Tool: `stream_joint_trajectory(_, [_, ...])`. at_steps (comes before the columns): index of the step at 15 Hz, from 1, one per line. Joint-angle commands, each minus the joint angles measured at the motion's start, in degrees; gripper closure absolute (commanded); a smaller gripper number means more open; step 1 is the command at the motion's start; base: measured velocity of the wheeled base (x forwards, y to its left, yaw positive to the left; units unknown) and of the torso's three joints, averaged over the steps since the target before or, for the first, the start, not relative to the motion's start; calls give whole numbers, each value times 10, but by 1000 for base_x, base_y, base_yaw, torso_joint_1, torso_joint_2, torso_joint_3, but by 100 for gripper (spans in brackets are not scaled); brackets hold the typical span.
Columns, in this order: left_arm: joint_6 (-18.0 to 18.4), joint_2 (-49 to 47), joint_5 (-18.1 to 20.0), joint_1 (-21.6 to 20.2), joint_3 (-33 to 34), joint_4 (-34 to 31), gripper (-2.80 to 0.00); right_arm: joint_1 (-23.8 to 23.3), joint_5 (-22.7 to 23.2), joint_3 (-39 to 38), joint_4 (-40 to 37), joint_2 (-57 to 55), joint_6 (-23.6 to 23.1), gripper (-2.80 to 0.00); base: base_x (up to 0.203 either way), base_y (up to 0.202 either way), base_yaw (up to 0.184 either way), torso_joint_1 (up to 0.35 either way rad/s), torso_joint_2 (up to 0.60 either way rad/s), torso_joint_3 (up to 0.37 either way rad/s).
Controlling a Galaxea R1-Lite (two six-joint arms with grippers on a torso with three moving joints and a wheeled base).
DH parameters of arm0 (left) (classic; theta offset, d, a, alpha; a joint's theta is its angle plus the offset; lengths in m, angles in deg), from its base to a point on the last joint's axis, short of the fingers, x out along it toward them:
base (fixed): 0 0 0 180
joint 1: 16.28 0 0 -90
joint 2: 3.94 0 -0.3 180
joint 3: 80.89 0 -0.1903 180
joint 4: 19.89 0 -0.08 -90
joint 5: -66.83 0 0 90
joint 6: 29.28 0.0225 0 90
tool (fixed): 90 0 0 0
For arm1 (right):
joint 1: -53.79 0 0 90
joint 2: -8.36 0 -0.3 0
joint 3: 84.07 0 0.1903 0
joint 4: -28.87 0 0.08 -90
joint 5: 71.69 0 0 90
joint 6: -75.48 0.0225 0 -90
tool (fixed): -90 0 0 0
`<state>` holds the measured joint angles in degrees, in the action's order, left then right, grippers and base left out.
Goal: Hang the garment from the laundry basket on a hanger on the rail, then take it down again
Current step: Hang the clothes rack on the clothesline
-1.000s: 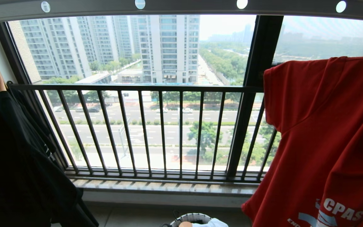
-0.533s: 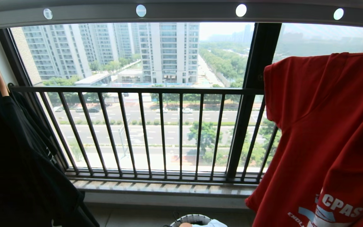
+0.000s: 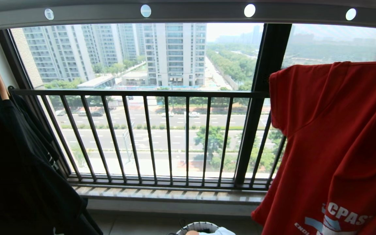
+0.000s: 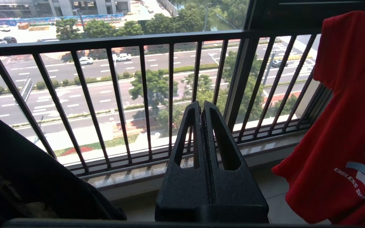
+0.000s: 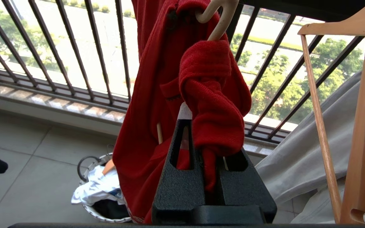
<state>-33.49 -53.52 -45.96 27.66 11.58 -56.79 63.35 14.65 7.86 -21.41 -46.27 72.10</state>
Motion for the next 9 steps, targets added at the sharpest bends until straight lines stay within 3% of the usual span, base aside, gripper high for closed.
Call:
stream_joint_trajectory(1, [0, -3, -2, 0, 0, -2, 0, 0, 0, -16, 28, -19, -1, 0, 0, 0, 0, 0, 0, 0])
stream_joint_trajectory(9, [-3, 1, -2, 0, -2, 1, 0, 2, 0, -15, 91, -75, -5, 0, 0, 0, 0, 0, 0, 0])
